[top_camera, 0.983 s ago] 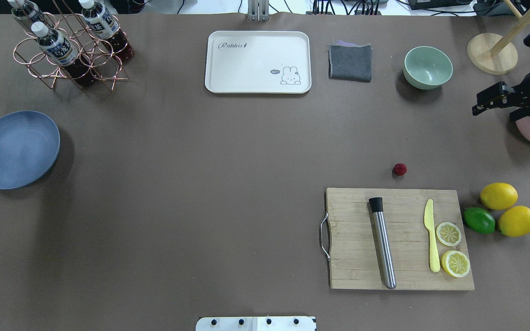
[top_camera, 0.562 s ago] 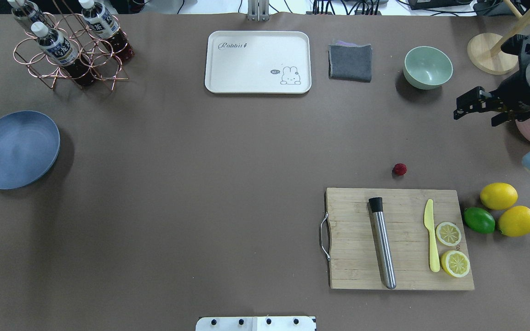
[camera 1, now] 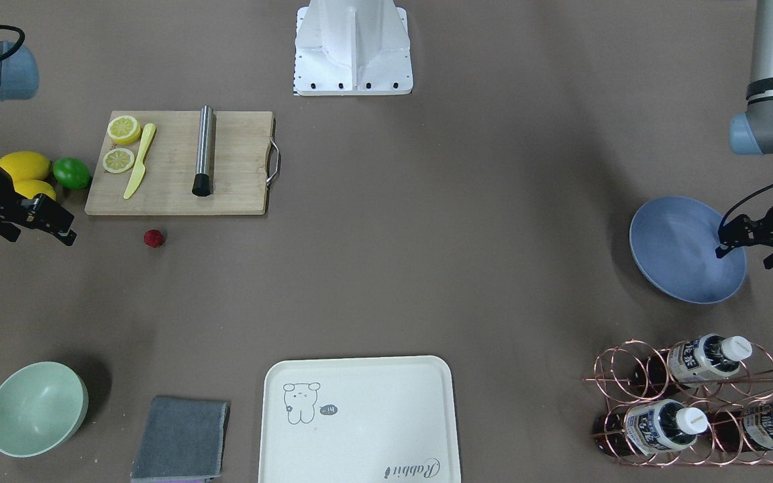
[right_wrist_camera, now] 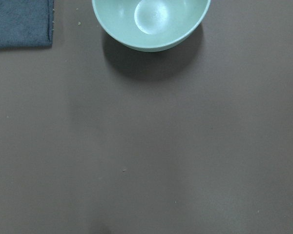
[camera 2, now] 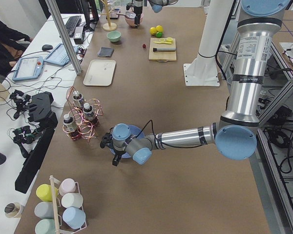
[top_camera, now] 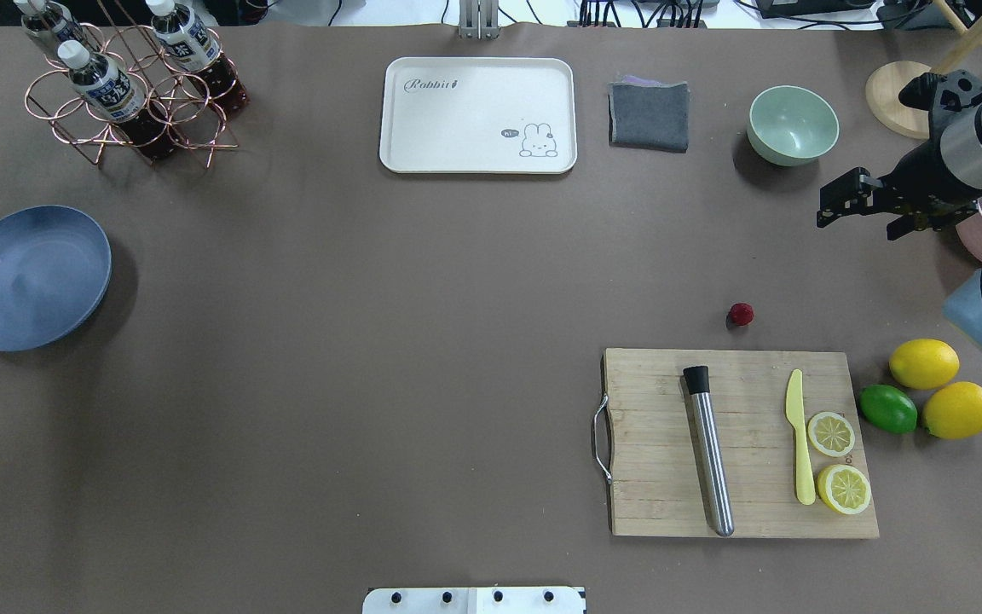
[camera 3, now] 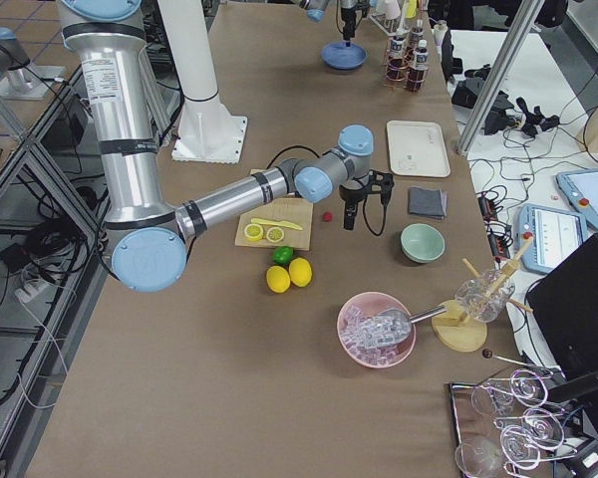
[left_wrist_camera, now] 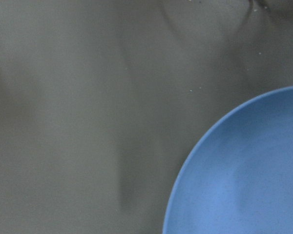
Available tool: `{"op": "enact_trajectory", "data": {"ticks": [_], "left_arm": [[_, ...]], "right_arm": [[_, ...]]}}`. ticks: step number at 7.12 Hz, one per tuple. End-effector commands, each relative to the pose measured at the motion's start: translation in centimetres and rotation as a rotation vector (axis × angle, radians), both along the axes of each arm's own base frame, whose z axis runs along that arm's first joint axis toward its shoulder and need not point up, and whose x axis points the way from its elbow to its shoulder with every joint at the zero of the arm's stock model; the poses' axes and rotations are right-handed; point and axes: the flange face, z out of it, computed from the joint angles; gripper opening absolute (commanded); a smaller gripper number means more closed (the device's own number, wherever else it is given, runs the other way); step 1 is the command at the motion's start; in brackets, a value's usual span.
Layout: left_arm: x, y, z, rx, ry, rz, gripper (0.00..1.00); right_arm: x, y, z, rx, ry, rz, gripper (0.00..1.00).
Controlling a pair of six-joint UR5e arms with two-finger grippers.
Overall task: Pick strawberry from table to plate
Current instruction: 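Reach left gripper to the blue plate rim while right arm nears strawberry, then lift blue plate with left gripper while right gripper descends to strawberry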
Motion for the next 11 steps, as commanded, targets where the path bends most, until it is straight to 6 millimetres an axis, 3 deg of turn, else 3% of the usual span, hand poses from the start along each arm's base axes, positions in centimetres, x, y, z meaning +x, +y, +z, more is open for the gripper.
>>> {"op": "enact_trajectory", "data": {"ticks": [1, 2, 3, 5, 6, 9, 11], "left_arm": [[0.8, 0.3, 0.1, 0.000, 0.000, 0.016, 0.76], [0.8, 0.3, 0.0, -0.001, 0.001, 0.017, 0.33], [0.8, 0.3, 0.0, -0.002, 0.005, 0.019, 0.02], [1.3, 0.7, -0.9, -0.022, 0.069, 0.062, 0.00], [1.5, 0.6, -2.4, -0.076, 0.152, 0.089, 0.00], [3.3, -1.7, -10.1, -0.158, 0.319, 0.092, 0.00], [5.6, -4.0, -17.1, -0.216, 0.400, 0.059, 0.00]], "right_arm": [[-0.7, 0.1, -0.3, -0.003, 0.003, 0.004, 1.00], [-0.7, 0.1, -0.3, -0.003, 0.003, 0.003, 1.00], [-0.9, -0.1, -0.7, 0.002, 0.000, 0.003, 1.00], [-0.9, -0.1, -1.1, 0.006, -0.004, 0.005, 1.00], [-1.0, -0.1, -1.1, 0.006, -0.004, 0.005, 1.00], [-1.1, -0.4, -1.1, 0.007, -0.005, 0.003, 1.00], [-1.6, -0.6, -0.8, 0.002, 0.001, -0.004, 1.00]]}}
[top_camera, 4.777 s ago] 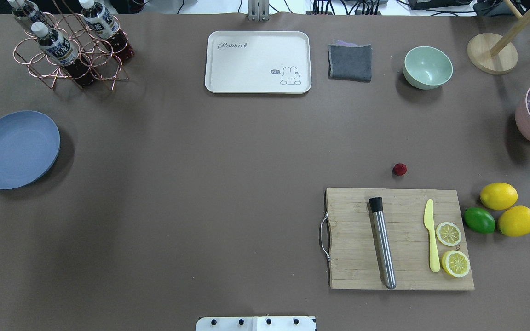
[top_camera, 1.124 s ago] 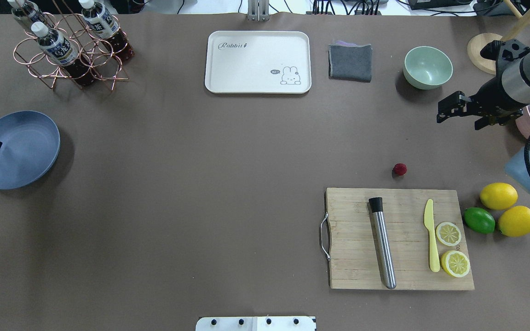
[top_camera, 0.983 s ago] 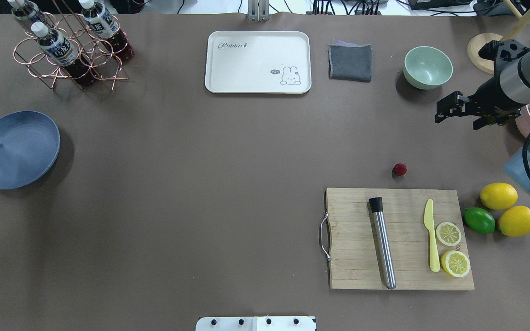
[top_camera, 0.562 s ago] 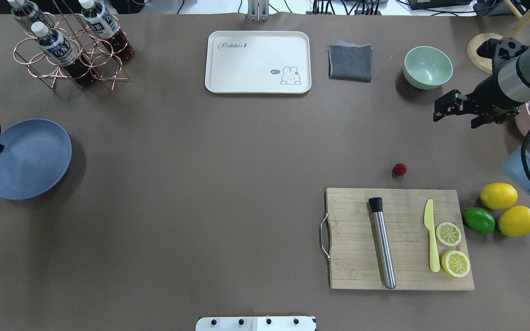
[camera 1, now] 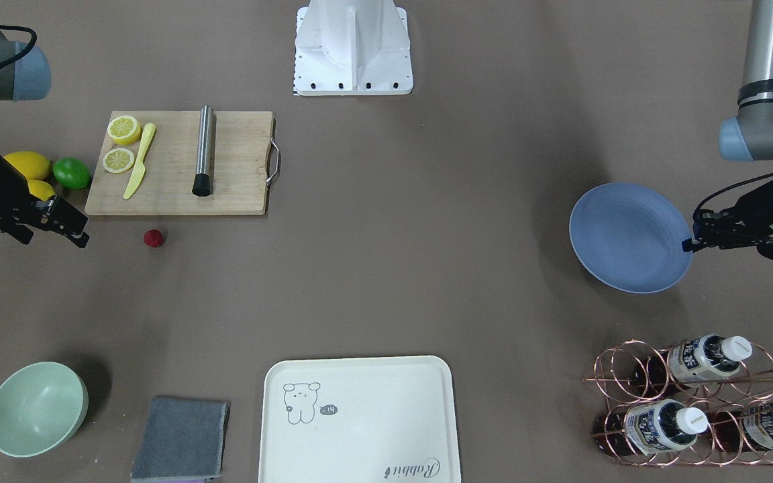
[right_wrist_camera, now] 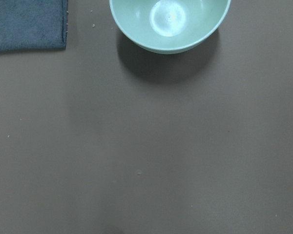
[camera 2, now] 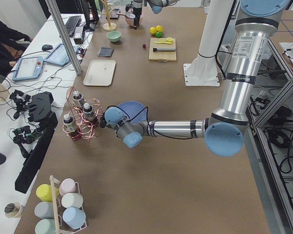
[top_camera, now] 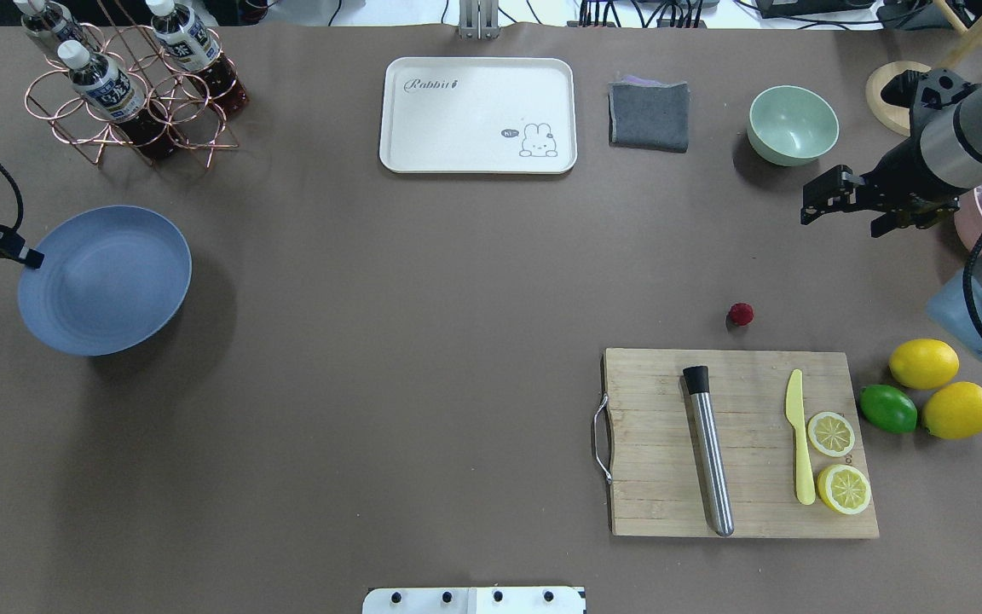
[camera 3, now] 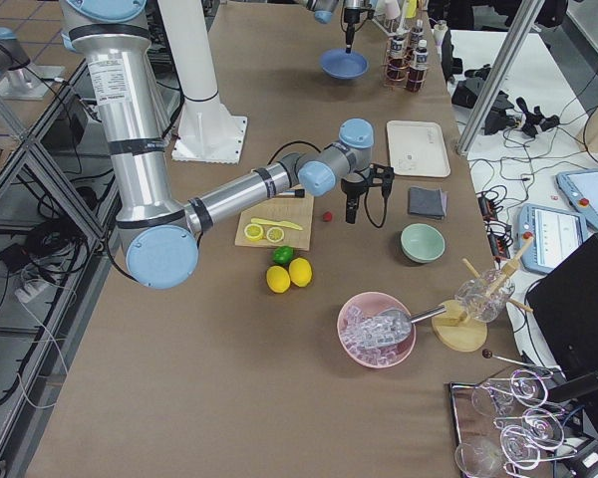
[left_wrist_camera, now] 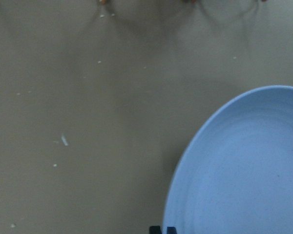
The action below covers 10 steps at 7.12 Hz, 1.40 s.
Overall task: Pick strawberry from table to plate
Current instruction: 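Lift blue plate with left gripper while right gripper descends to strawberry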
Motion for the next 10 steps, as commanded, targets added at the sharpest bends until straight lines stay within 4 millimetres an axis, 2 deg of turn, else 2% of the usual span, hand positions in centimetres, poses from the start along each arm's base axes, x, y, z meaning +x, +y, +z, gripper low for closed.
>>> {"op": "enact_trajectory", "data": {"ticks": [1, 3, 4, 5, 6, 7, 8, 9, 10], "left_arm": [[3.9, -0.9, -7.9, -0.088, 0.072, -0.022, 0.00], [8.9, 0.6, -14.6, -0.138, 0.103, -0.057, 0.00], [12.2, 2.3, -16.7, -0.153, 0.109, -0.055, 0.00], [14.6, 2.5, -18.8, -0.153, 0.110, -0.105, 0.00], [18.7, 4.1, -21.3, -0.173, 0.121, -0.119, 0.00], [22.4, 6.0, -22.8, -0.173, 0.119, -0.139, 0.00], [24.7, 7.0, -26.9, -0.174, 0.095, -0.163, 0.00], [26.9, 8.7, -31.0, -0.178, 0.047, -0.174, 0.00], [28.5, 10.3, -31.3, -0.167, 0.039, -0.170, 0.00]], "right_arm": [[-0.9, -0.8, -0.2, -0.002, 0.000, -0.004, 1.00], [-4.1, 0.1, -0.7, 0.017, 0.026, -0.023, 1.00], [-6.0, 1.1, -0.7, 0.023, 0.031, -0.054, 1.00], [-8.2, 2.2, -0.4, 0.042, 0.060, -0.077, 1.00], [-10.1, 3.3, -0.3, 0.049, 0.064, -0.113, 1.00], [-11.9, 4.6, -0.3, 0.053, 0.069, -0.145, 1.00], [-13.2, 5.4, -0.2, 0.066, 0.082, -0.160, 1.00], [-13.6, 5.6, -0.1, 0.067, 0.086, -0.165, 1.00], [-14.0, 5.7, 0.6, 0.059, 0.097, -0.173, 1.00]]}}
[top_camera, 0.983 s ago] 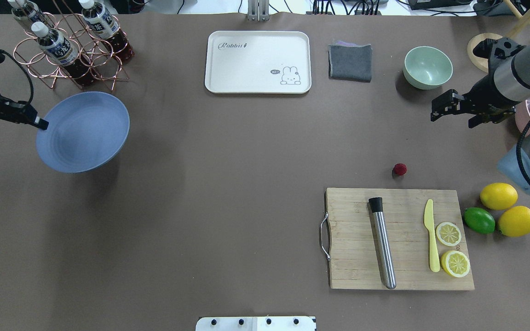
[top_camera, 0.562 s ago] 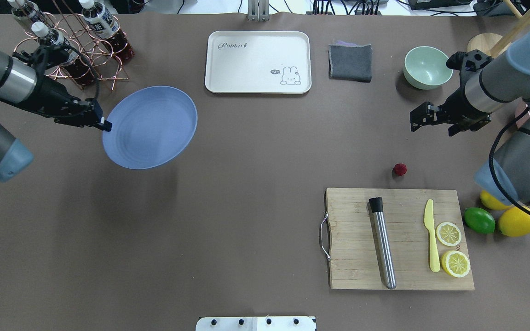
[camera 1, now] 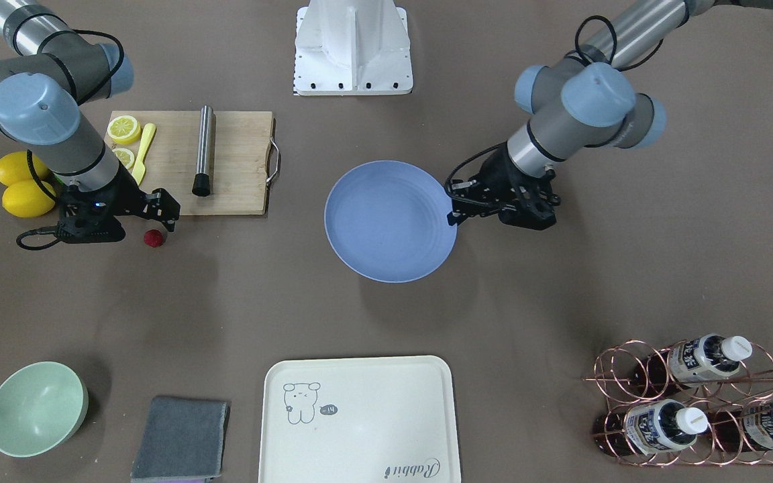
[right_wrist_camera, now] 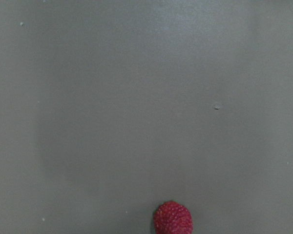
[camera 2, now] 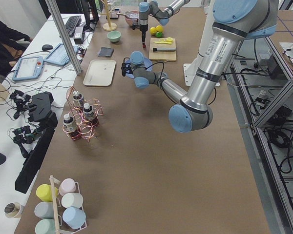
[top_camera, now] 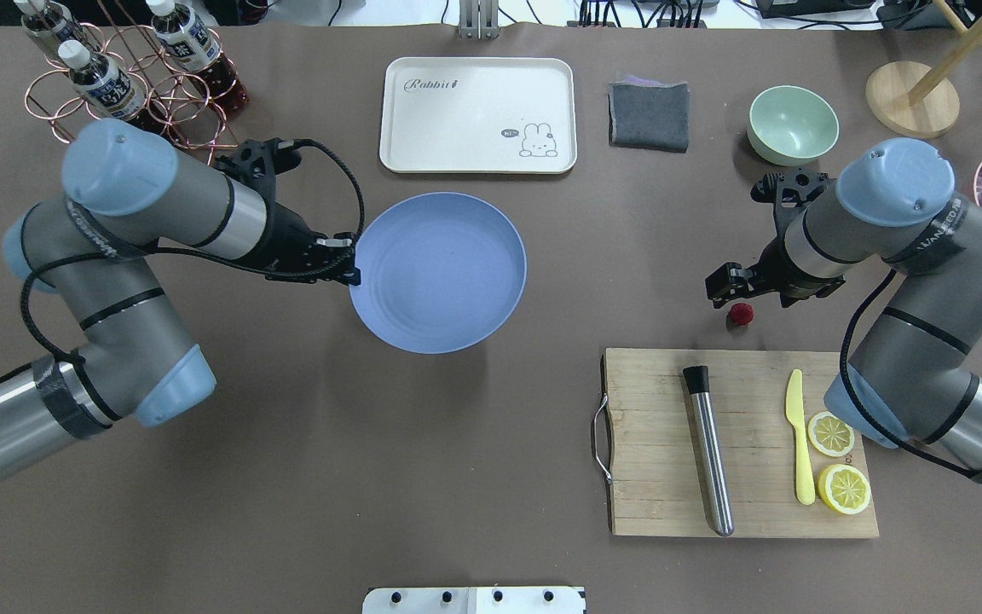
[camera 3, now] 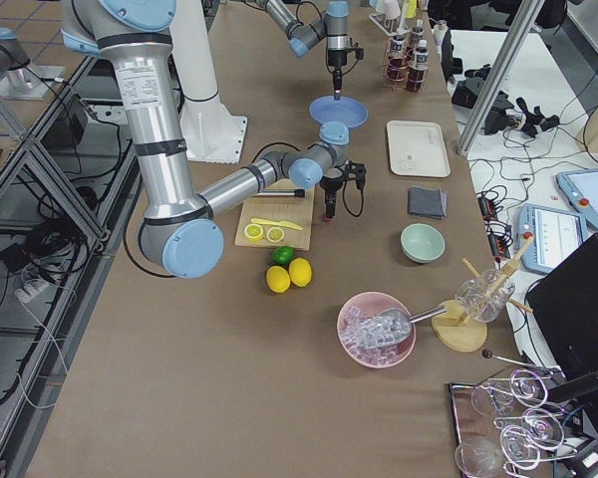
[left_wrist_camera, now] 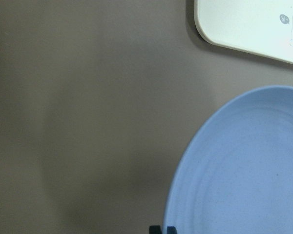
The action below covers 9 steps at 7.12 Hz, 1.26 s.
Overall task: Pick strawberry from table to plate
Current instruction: 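Set plate down mid-table with left gripper while right gripper grasps strawberry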
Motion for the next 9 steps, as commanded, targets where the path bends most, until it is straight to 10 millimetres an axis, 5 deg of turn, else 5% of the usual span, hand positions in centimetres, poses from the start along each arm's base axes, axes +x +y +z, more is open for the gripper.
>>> {"op": "enact_trajectory", "data": {"ticks": [1, 4, 6, 7, 9], "left_arm": [[2.5, 2.4, -1.8, 0.008, -0.028, -0.003, 0.00], [4.1, 3.9, -1.7, 0.027, -0.041, -0.014, 0.00], [4.9, 4.6, -1.5, 0.032, -0.048, -0.015, 0.00], [5.0, 4.7, -1.3, 0.030, -0.052, -0.012, 0.00], [5.1, 4.8, -1.2, 0.030, -0.054, -0.010, 0.00]], "right_arm": [[-1.1, 0.4, 1.2, -0.005, 0.025, -0.012, 1.00], [-1.8, 0.2, 2.7, -0.021, 0.048, -0.022, 0.99], [-2.4, -0.3, 2.5, -0.022, 0.050, -0.022, 0.79], [-2.7, -0.7, 2.1, -0.018, 0.045, -0.021, 0.66], [-3.0, -0.9, 2.2, -0.018, 0.048, -0.024, 0.00]]}}
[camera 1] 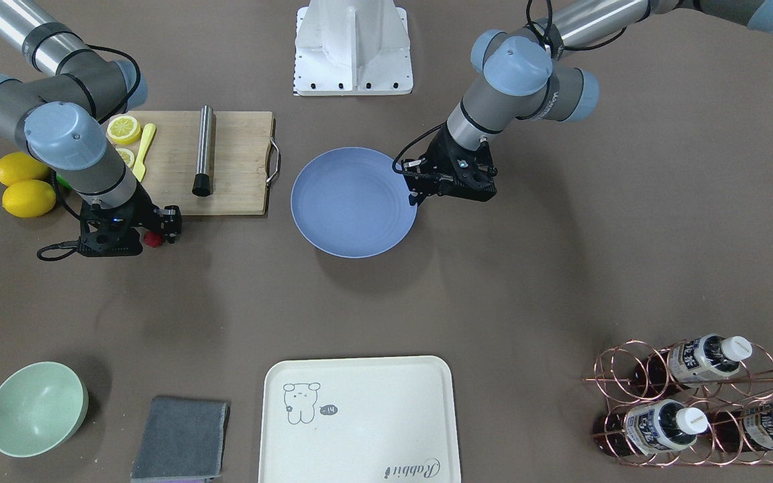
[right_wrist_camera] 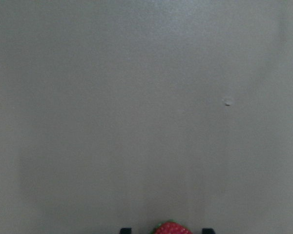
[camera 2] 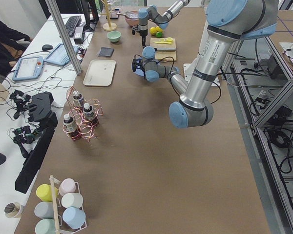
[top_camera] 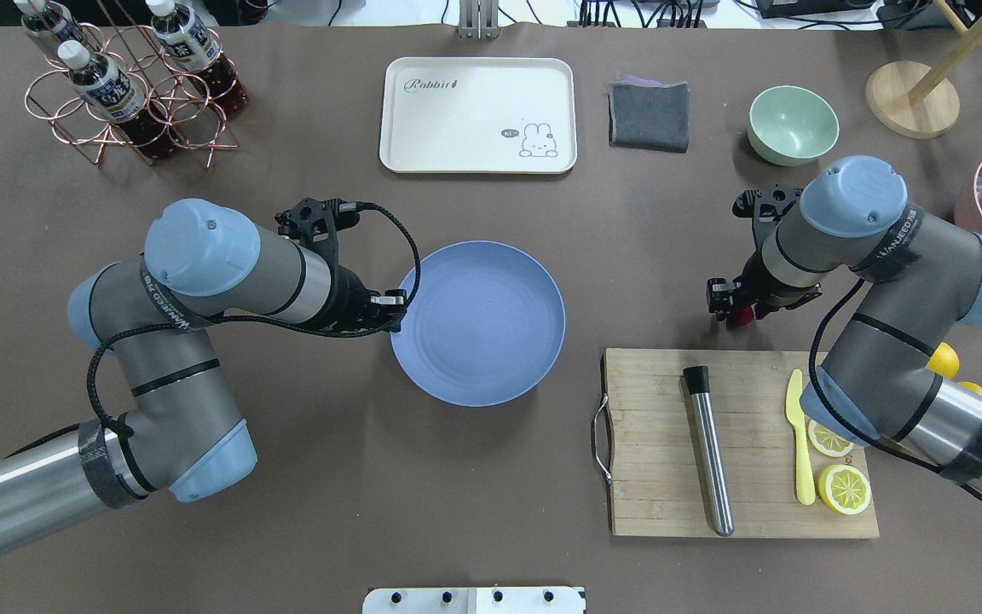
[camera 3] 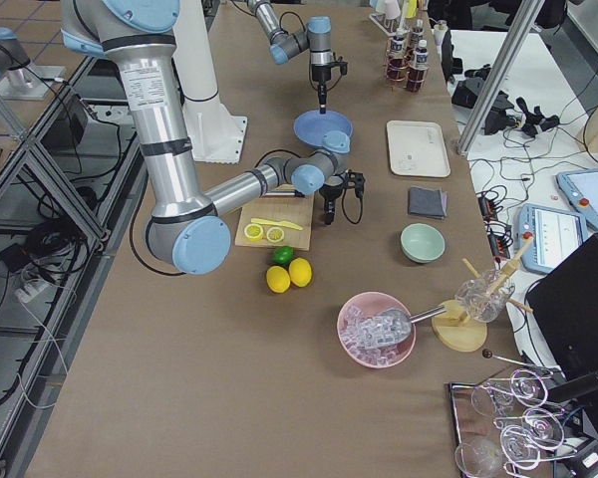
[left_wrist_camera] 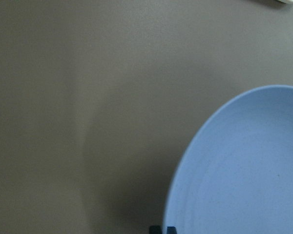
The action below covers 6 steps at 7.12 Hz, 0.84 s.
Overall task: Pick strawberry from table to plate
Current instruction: 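Set plate down mid-table with left gripper while right gripper grasps strawberry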
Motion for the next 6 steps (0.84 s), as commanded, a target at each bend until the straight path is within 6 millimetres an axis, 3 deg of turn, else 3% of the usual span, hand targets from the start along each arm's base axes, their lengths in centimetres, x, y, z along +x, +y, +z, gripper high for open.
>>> {"op": "enact_trajectory", "data": {"ticks": [1, 2, 5, 6], "left_arm": [[0.1, 0.2, 0.0, 0.003, 0.001, 0.004, 0.10], [-0.2, 0.1, -0.2, 0.023, 0.003, -0.013, 0.97], [-1.0, 0.0, -1.0, 0.047, 0.008, -0.052, 0.98], [-1.9, -0.2, 2.2, 0.076, -0.047, -0.063, 0.98]], "right_arm": [[-0.1, -0.1, 0.0, 0.001, 0.001, -0.002, 0.00], [0.3, -0.9, -0.8, 0.007, -0.011, 0.009, 0.00], [1.9, -3.0, -4.2, 0.008, -0.070, 0.036, 0.00], [2.2, -3.5, -6.0, 0.005, -0.108, 0.036, 0.00]]}}
